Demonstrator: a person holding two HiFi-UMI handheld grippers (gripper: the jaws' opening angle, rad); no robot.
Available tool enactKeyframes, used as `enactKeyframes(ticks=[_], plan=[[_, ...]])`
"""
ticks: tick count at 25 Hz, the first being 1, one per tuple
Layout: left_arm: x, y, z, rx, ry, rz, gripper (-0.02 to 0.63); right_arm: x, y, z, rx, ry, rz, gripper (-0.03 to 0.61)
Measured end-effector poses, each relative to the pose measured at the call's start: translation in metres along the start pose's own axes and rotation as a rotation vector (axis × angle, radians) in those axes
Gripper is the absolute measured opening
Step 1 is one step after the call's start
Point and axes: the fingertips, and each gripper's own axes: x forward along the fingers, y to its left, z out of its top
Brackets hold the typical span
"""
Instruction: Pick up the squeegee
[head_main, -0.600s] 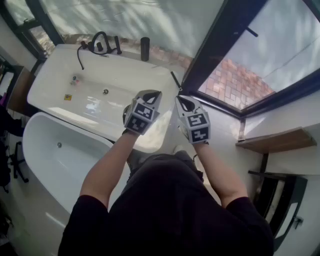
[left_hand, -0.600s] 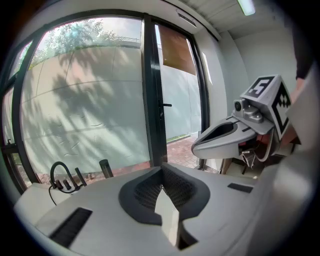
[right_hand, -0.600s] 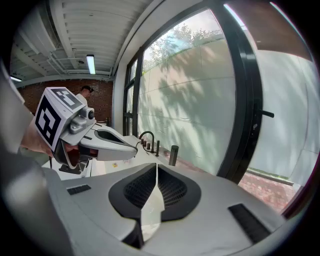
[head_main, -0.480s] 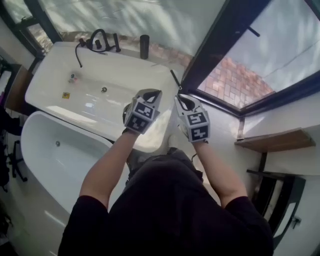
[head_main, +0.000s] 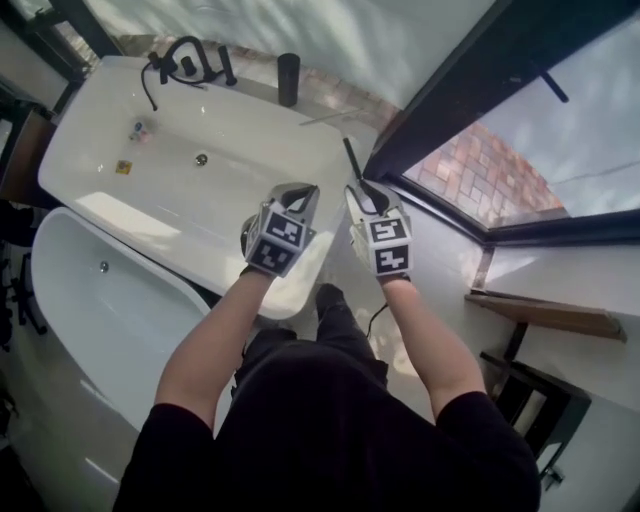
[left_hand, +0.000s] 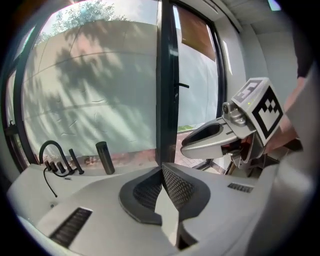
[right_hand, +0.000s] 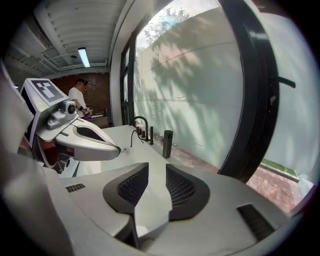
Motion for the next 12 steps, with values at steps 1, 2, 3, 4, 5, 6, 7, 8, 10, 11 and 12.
enactKeyframes(ticks=[1,2,3,4,5,6,7,8,10,11,12], plan=[[0.016,0.004,-0.003,-0.011,0.012,0.007,0.000,0.015,-0.011,-0.004,0.001,0.008,0.007,0.112],[0.033,0.008,-0.006,-0.023,0.022,0.013,0.000,0.030,-0.023,-0.008,0.003,0.020,0.012,0.112],[0.050,0.012,-0.009,-0.035,0.032,0.017,0.000,0.046,-0.034,-0.013,0.005,0.034,0.016,0.113],[0.066,0.017,-0.012,-0.046,0.042,0.021,0.000,0.062,-0.044,-0.019,0.009,0.048,0.021,0.123],[0.082,0.021,-0.015,-0.057,0.055,0.025,0.000,0.078,-0.054,-0.026,0.014,0.062,0.026,0.134],[0.098,0.025,-0.019,-0.067,0.069,0.028,0.000,0.094,-0.062,-0.034,0.019,0.076,0.031,0.135],[0.113,0.029,-0.023,-0.077,0.084,0.030,0.000,0.110,-0.070,-0.043,0.022,0.091,0.037,0.135],[0.128,0.033,-0.028,-0.088,0.097,0.033,0.000,0.125,-0.078,-0.052,0.023,0.106,0.042,0.135],[0.156,0.041,-0.037,-0.112,0.118,0.040,0.000,0.153,-0.090,-0.070,0.026,0.139,0.053,0.152],[0.169,0.045,-0.042,-0.123,0.126,0.044,0.000,0.167,-0.096,-0.079,0.028,0.153,0.057,0.152],[0.182,0.049,-0.048,-0.134,0.137,0.047,0.000,0.180,-0.102,-0.087,0.030,0.166,0.060,0.152]])
